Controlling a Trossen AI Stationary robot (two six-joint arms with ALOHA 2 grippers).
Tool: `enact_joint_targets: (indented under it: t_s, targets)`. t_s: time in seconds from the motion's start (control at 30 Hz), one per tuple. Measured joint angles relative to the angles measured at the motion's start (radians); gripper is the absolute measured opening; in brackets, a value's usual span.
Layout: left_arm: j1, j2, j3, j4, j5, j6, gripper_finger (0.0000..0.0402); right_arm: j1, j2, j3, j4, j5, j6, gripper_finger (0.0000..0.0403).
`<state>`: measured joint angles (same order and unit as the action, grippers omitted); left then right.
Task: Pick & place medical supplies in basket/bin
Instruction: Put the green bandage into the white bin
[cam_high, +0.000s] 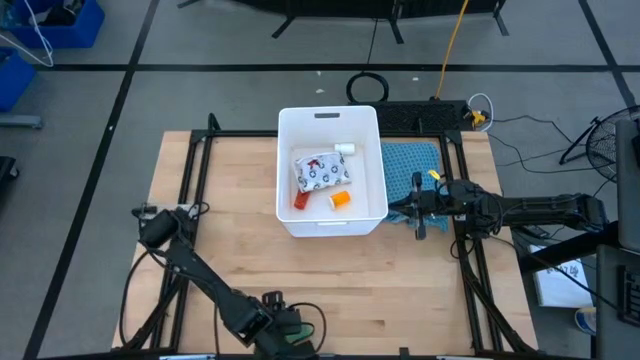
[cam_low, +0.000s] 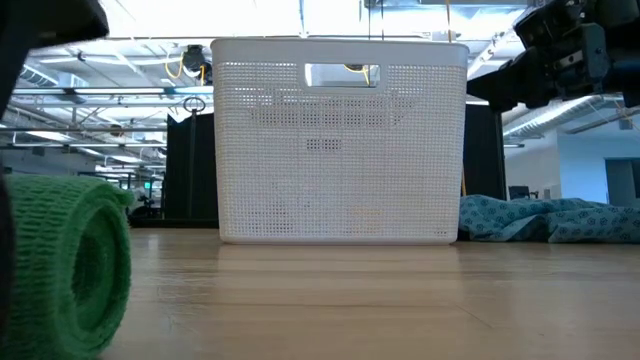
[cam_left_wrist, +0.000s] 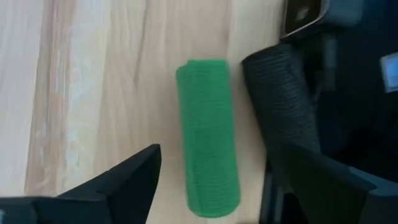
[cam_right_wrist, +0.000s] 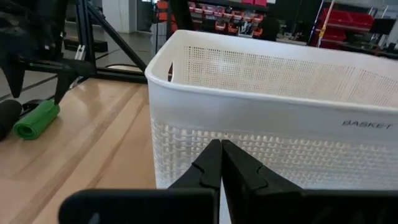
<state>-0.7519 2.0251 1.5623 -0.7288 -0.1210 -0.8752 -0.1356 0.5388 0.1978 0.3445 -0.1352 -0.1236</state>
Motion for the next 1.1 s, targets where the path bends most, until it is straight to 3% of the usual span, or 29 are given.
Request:
enact_joint_targets:
  t_s: [0.43, 0.67, 0.8, 0.93, 1.1]
  targets:
    - [0.025, 0.036, -0.066, 0.001, 0.053, 0.028, 0.0335, 0.0, 0.0, 0.0, 0.023, 0.0, -0.011, 0.0]
    - [0.034, 0.029, -0.181, 0.207, 0.098, 0.034, 0.0335, 0.0, 0.0, 0.0, 0.016, 0.0, 0.006, 0.0]
    - [0.034, 0.027, -0.202, 0.23, 0.091, 0.044, 0.033, 0.0, 0.0, 0.0, 0.011, 0.0, 0.007, 0.0]
    - [0.038, 0.03, -0.192, 0.215, 0.103, 0.076, 0.0272, 0.0, 0.0, 0.0, 0.011, 0.0, 0.006, 0.0]
    - [0.047, 0.037, -0.161, 0.208, 0.149, 0.152, 0.0128, 0.0, 0.0, 0.0, 0.02, 0.0, 0.004, 0.0]
